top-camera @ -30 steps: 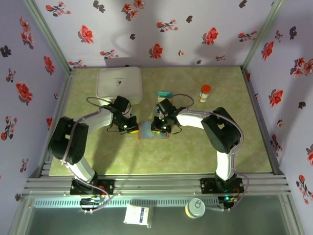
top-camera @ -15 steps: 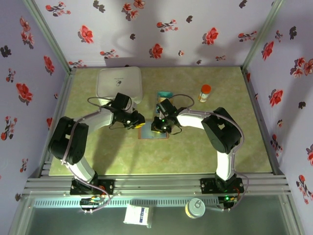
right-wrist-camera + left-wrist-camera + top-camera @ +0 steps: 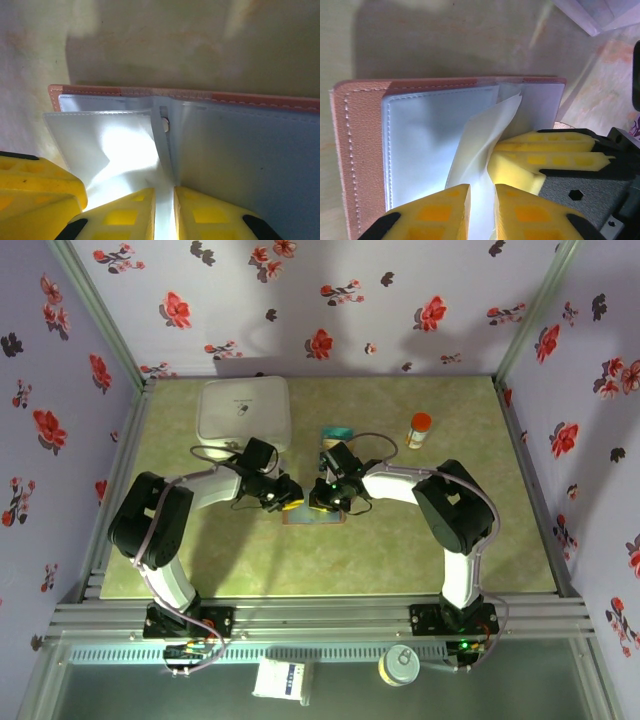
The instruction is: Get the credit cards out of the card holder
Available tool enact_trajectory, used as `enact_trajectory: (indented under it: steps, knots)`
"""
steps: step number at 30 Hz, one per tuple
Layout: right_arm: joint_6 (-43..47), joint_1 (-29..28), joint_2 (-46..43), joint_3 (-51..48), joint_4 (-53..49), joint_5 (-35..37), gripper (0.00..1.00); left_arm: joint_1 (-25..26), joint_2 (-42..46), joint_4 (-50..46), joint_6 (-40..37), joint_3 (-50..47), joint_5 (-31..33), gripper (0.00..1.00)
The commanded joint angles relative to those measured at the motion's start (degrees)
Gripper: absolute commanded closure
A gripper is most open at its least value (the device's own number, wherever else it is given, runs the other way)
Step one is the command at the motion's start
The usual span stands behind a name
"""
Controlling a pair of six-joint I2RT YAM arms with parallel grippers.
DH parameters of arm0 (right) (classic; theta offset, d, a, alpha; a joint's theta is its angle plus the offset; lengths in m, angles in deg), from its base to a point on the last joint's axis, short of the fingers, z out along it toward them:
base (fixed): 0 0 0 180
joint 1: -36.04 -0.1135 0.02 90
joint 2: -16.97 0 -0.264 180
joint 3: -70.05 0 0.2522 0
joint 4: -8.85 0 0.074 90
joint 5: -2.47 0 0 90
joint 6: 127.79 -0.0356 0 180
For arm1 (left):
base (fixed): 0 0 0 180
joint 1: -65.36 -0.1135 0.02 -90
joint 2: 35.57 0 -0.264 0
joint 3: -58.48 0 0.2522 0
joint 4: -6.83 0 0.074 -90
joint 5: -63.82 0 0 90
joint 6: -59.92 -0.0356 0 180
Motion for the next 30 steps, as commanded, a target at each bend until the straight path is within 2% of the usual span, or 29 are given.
enact_trajectory:
  steps: [1, 9, 22, 30]
  knots:
    - [1.6, 0.4, -1.4, 0.6, -3.2, 0.4, 0.81, 0.5, 2.0, -0.5, 1.5, -0.9, 2.6, 0.80]
    - [1.8, 0.5, 0.9, 0.4, -2.7, -0.3, 0.81, 0.5, 6.4, -8.6, -0.9, 0.3, 8.9, 0.76]
    - [1.5, 0.5, 1.1, 0.1, -1.2, -1.2, 0.81, 1.7, -0.4, 1.8, 2.9, 1.0, 0.8, 0.77]
    - [3.1, 0.9, -3.5, 1.7, -3.1, -1.0, 0.77, 2.4, 0.5, -1.4, 2.1, 4.2, 0.9, 0.80]
